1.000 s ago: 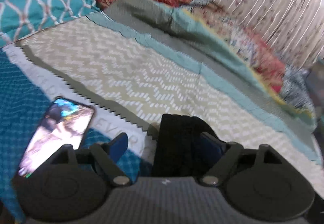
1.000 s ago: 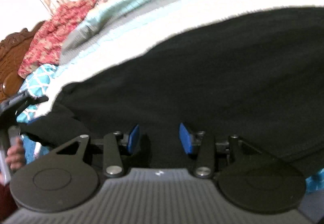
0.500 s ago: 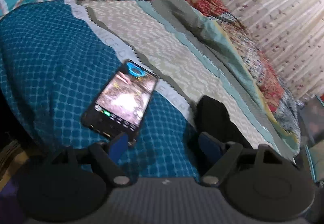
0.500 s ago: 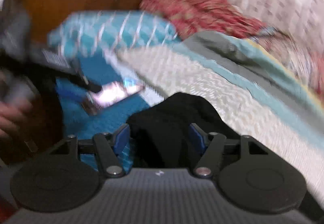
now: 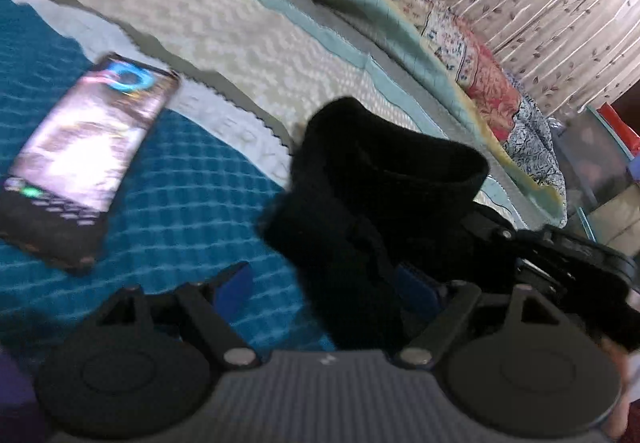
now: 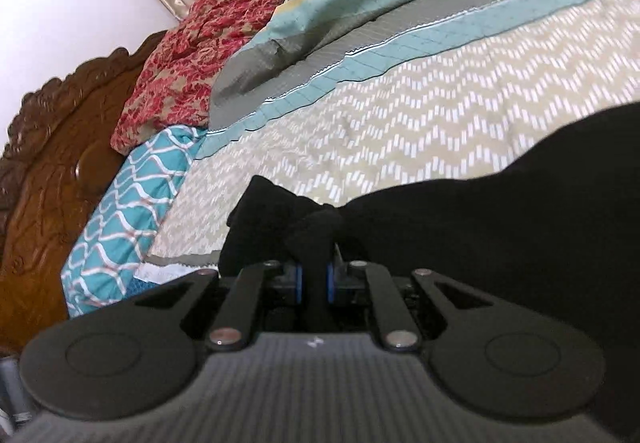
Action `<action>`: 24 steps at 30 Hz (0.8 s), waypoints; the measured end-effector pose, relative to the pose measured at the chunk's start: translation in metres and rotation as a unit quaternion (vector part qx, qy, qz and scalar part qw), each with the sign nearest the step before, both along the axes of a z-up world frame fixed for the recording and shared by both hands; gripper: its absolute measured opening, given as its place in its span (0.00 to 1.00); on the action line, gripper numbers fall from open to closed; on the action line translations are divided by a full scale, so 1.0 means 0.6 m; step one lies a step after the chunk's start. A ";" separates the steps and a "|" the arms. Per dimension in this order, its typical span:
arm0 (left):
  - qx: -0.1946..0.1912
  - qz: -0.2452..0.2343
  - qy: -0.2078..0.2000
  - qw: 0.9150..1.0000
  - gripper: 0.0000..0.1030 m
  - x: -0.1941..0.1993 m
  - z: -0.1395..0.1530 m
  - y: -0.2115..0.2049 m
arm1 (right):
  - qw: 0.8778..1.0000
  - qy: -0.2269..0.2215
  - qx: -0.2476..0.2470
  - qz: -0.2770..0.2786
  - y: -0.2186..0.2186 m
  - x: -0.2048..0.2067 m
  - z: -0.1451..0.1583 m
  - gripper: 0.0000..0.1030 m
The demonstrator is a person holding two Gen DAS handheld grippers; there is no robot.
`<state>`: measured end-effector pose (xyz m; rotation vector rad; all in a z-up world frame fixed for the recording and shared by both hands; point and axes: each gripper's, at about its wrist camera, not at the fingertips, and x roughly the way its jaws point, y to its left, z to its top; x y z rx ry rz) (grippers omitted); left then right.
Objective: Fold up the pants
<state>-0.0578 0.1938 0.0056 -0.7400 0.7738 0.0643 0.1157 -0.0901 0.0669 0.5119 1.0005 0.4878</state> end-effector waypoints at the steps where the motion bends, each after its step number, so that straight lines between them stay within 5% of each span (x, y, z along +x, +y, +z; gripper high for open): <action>1: -0.005 -0.002 -0.005 1.000 0.76 0.010 -0.003 -0.002 | 1.000 0.001 0.003 0.003 0.001 -0.001 0.002 0.13; 3: -0.013 -0.005 -0.004 1.000 0.31 0.027 -0.010 -0.004 | 1.000 -0.002 0.005 0.017 0.011 -0.005 0.012 0.13; 5: -0.027 -0.002 0.007 1.000 0.17 0.028 -0.018 0.000 | 0.999 -0.010 0.011 0.039 0.025 -0.010 0.023 0.13; 12: -0.045 0.045 -0.009 0.998 0.15 -0.076 -0.013 0.029 | 0.989 -0.037 0.013 0.146 0.104 -0.053 0.023 0.13; 18: -0.067 0.056 0.015 0.996 0.15 -0.090 -0.028 0.046 | 0.974 -0.029 -0.070 0.214 0.165 -0.102 -0.045 0.21; 21: -0.062 0.060 0.001 0.996 0.30 -0.103 -0.010 0.049 | 0.967 -0.048 -0.082 0.238 0.169 -0.106 -0.035 0.41; 24: -0.046 0.075 -0.026 0.996 0.38 -0.125 0.019 0.046 | 0.960 -0.075 -0.099 0.250 0.174 -0.115 -0.017 0.44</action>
